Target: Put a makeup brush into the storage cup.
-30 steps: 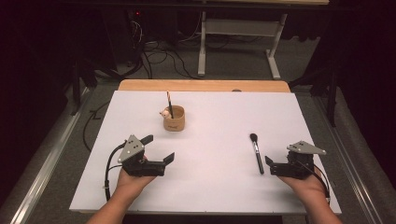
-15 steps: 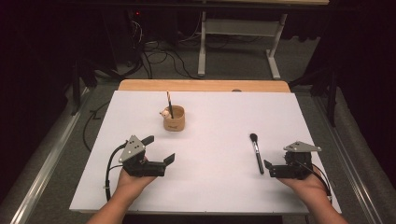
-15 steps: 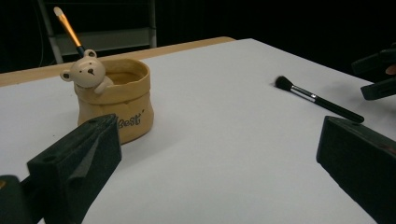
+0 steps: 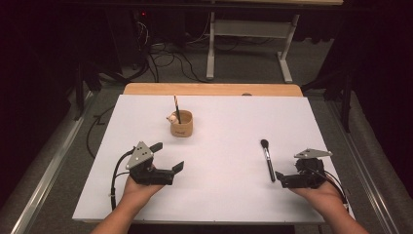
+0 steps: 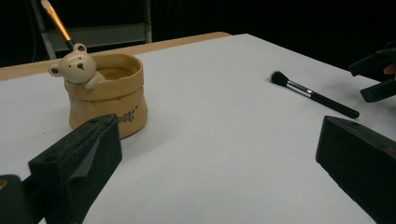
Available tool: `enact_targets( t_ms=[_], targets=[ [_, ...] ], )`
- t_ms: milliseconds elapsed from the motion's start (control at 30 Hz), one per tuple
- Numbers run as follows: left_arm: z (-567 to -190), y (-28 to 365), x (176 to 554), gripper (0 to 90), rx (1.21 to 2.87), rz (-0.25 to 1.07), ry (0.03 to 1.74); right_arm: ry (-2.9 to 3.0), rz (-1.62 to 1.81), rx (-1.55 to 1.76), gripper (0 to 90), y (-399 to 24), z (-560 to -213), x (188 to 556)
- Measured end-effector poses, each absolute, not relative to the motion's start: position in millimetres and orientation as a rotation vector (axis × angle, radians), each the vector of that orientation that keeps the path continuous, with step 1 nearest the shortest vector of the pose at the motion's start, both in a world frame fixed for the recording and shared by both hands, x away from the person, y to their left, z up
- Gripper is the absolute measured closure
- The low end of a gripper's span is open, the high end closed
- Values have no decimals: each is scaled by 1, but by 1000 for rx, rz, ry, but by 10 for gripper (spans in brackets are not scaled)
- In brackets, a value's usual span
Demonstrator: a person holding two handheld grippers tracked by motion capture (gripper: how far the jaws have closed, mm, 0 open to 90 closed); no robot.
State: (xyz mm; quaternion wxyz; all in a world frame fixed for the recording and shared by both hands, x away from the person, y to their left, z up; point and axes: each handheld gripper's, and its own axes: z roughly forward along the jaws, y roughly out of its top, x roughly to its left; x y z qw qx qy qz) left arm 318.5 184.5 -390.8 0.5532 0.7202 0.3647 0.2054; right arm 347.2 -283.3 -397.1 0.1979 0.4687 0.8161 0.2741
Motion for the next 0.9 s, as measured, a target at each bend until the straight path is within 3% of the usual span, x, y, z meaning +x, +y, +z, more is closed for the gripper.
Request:
enact_targets(
  t_ms=[567, 900],
  targets=[
    [-392, 183, 319, 13, 1706, 476, 862, 2437, 637, 1304, 81, -274, -399, 351],
    [-392, 182, 319, 13, 1709, 464, 860, 2527, 558, 1284, 158, -265, -399, 357]
  ],
)
